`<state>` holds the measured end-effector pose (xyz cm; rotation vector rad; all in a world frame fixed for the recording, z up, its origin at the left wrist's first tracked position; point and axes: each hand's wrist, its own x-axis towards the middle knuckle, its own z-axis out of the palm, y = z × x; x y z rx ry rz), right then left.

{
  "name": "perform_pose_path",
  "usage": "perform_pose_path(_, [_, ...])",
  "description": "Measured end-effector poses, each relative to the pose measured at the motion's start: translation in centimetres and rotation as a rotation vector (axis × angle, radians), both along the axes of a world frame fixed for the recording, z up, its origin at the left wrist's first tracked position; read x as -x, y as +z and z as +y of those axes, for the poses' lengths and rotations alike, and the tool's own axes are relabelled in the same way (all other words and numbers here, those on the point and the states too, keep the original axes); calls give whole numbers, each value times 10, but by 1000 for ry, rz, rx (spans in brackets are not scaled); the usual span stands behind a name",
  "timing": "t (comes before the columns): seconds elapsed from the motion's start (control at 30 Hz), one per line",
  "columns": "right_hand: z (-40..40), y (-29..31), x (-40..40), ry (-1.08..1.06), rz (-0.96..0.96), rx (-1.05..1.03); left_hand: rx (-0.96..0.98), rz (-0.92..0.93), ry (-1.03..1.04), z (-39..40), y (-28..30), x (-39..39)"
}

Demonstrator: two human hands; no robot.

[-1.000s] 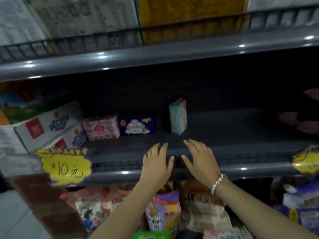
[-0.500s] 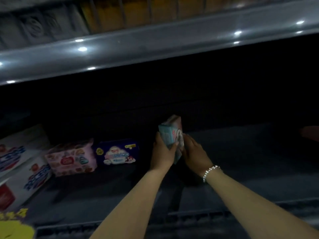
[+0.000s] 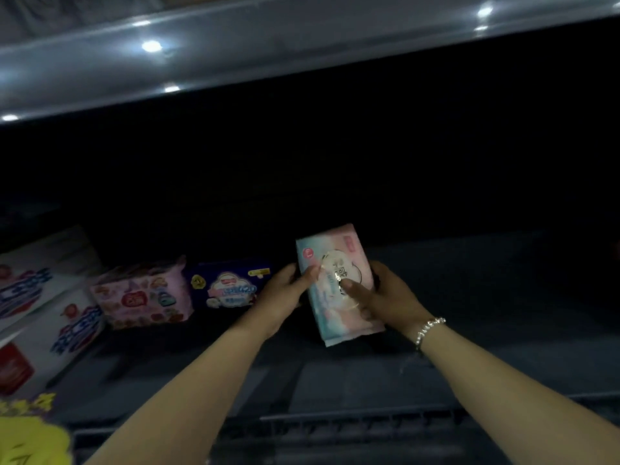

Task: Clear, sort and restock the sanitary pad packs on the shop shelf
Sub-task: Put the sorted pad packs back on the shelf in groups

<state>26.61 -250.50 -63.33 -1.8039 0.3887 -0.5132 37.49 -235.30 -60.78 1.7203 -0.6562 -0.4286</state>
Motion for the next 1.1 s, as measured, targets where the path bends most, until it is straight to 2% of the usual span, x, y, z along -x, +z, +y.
perform_pose_path(0.1, [2, 2, 1, -62, -27, 151, -279, -503, 279, 25, 3, -32])
perform_pose_path(0.17, [1, 2, 0, -116, -25, 270, -478, -695, 381, 41, 6, -55])
perform_pose_path(0.27, [2, 0, 0, -127, -49, 367, -816, -717, 304, 61, 7, -85])
perform_pose_path(0.37, [4, 1, 0, -141, -58, 436, -953, -740, 262, 69, 7, -105])
perform_pose_path(0.47, [5, 2, 1, -148, -68, 478, -998, -791, 248, 72, 13, -111])
perform_pose_path(0.57, [6, 4, 3, -119, -55, 459, -995, -745, 234, 74, 17, -108])
perform_pose_path(0.73, [10, 7, 10, -54, 4, 357, -836, -752, 239, 72, 14, -87])
perform_pose_path(0.93, [22, 24, 29, -120, 5, 251, -727, -725, 306, 87, 22, -36])
perform_pose_path(1.03, [38, 38, 49, -166, -70, 281, -600, -613, 389, 102, 40, -10])
perform_pose_path(1.1, [51, 47, 66, -182, -134, 248, -512, -617, 436, 113, 54, 15])
